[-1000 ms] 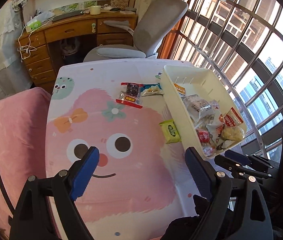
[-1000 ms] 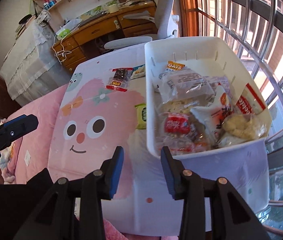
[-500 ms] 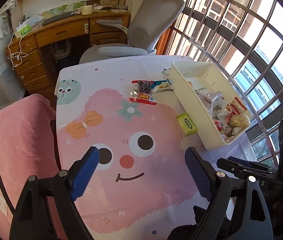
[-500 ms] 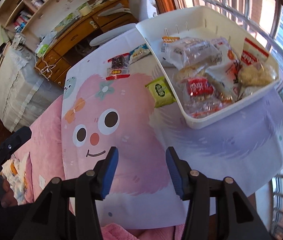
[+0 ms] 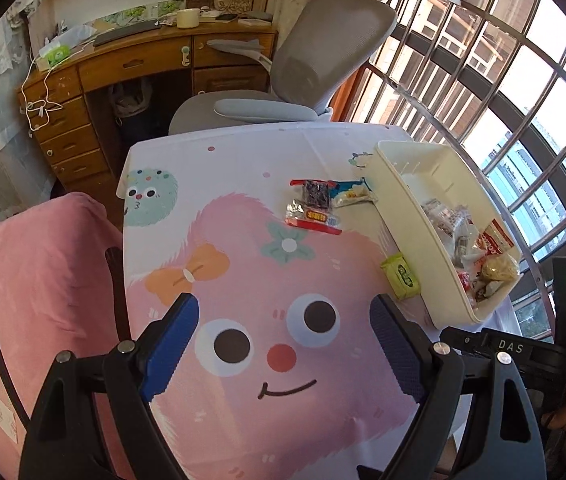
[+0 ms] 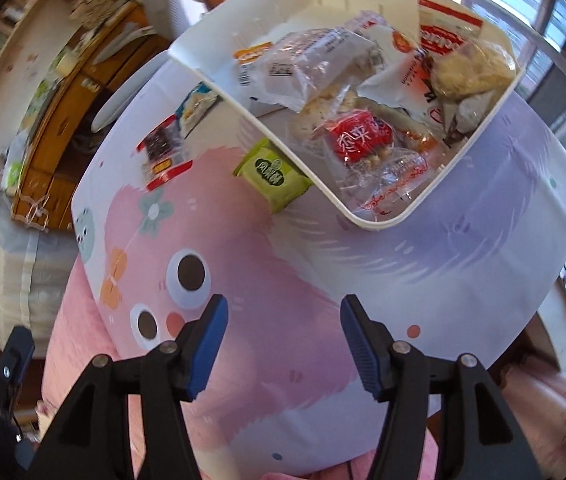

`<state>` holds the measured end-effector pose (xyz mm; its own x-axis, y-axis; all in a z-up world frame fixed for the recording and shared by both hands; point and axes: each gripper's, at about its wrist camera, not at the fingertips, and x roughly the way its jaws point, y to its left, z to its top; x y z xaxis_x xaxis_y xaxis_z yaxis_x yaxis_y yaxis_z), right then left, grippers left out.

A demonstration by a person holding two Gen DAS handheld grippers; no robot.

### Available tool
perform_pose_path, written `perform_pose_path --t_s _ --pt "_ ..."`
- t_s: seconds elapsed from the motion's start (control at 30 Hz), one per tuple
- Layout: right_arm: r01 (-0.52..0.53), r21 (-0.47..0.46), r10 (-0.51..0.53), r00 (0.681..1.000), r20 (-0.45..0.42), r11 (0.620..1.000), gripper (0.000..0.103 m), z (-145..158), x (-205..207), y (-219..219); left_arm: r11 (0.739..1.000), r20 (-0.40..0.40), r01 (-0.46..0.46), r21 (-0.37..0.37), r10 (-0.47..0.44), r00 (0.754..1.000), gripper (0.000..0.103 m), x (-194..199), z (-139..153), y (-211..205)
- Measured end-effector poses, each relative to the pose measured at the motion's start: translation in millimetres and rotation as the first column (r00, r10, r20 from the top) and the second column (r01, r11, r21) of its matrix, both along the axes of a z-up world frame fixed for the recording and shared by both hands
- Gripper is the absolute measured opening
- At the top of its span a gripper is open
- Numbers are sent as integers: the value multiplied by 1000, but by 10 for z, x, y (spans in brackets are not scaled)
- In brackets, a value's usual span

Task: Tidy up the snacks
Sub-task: 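Withdraw both open grippers from the tray toward the last snacks, then close the left gripper on the dark packet while the right grips the green packet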

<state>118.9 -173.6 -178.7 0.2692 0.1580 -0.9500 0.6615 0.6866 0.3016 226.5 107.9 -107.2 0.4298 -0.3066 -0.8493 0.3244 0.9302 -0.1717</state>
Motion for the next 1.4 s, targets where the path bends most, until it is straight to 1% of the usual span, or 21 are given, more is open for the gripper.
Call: perform_pose_path --t_s 0.1,0.27,0.5,0.57,0.7,1.0,1.17,1.4 --pt "44 36 -45 999 3 998 62 -95 105 -22 1000 1 -9 3 9 1000 87 122 -19 -10" --pt "137 51 -137 991 -8 989 63 -277 249 -49 1000 -21 -12 11 12 1000 87 394 -121 -81" --pt "249 20 -249 969 -2 968 63 -466 391 -60 999 -51 13 43 -11 999 87 852 -394 -362" --pt "268 -7 -269 963 -15 963 63 -517 439 -58 998 -62 30 47 -27 998 87 975 -491 -454" --pt "287 -21 -287 957 -38 958 63 -646 527 -76 996 -73 64 58 -60 996 87 1197 -666 -629" --pt "270 -91 -273 962 -16 958 63 -744 749 -67 996 -94 84 43 -79 992 87 1564 -1063 -896" --pt "255 -117 -259 966 -19 960 64 -818 912 1 995 -115 94 29 -90 989 87 1675 -1251 -1016" --pt "212 -191 -218 976 -10 958 66 -845 1144 112 995 -123 100 -1 -100 987 87 1727 -1436 -1188"
